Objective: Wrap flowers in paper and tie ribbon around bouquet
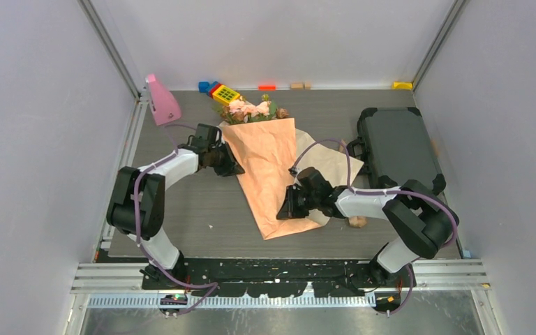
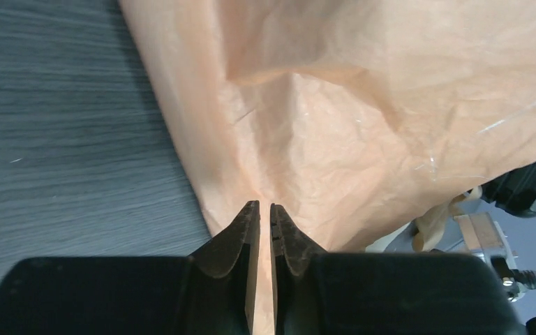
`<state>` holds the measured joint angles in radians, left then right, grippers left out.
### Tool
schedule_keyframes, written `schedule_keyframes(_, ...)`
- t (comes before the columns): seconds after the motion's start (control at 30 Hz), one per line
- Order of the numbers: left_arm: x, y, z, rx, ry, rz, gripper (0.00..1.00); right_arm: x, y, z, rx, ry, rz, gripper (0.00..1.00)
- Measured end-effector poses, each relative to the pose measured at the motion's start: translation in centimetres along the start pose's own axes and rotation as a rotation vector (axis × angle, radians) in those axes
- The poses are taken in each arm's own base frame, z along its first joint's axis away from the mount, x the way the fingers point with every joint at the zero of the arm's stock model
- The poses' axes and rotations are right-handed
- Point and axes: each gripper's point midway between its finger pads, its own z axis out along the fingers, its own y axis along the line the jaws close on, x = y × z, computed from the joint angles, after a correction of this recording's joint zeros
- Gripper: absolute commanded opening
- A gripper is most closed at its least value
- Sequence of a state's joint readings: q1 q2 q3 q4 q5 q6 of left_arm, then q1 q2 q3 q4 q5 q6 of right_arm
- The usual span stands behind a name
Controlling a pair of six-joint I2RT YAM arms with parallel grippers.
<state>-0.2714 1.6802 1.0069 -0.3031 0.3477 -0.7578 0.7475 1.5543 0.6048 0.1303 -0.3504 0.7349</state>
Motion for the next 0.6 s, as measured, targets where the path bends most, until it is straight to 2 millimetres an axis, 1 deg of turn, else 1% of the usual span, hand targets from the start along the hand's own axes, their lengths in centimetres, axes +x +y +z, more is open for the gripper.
schedule_keyframes(0.1,-0.3,-1.0,0.2,0.037,-0.013,0.021,0.07,-0.1,0.6,0.1,0.000,-0.001,-0.014,0.06)
schedule_keyframes(0.17,-0.4,-0.8,0.3,0.028,-0.019,0.022,0.05,0.0,0.7,0.1,0.004,-0.001,-0.018,0.06)
schedule_keyframes(0.27,-0.3,0.2,1.1,-0.005,-0.010,0.016,0.03,0.1,0.6,0.1,0.016,0.005,-0.018,0.06)
schedule_keyframes(0.33,0.2,1.2,2.1,-0.030,0.016,0.004,0.02,0.2,0.5,0.1,0.027,0.013,-0.019,0.06)
schedule_keyframes(0.4,0.9,2.3,3.1,-0.057,0.046,-0.010,0.00,0.0,0.9,0.0,0.028,0.016,-0.025,0.06)
schedule_keyframes(0.47,1.2,2.1,3.5,-0.033,0.071,-0.023,0.00,-0.7,1.9,0.1,0.015,0.009,-0.042,0.06)
schedule_keyframes(0.6,1.1,1.8,3.7,-0.016,0.082,-0.025,0.00,-3.6,5.7,1.2,-0.059,-0.026,-0.099,0.06)
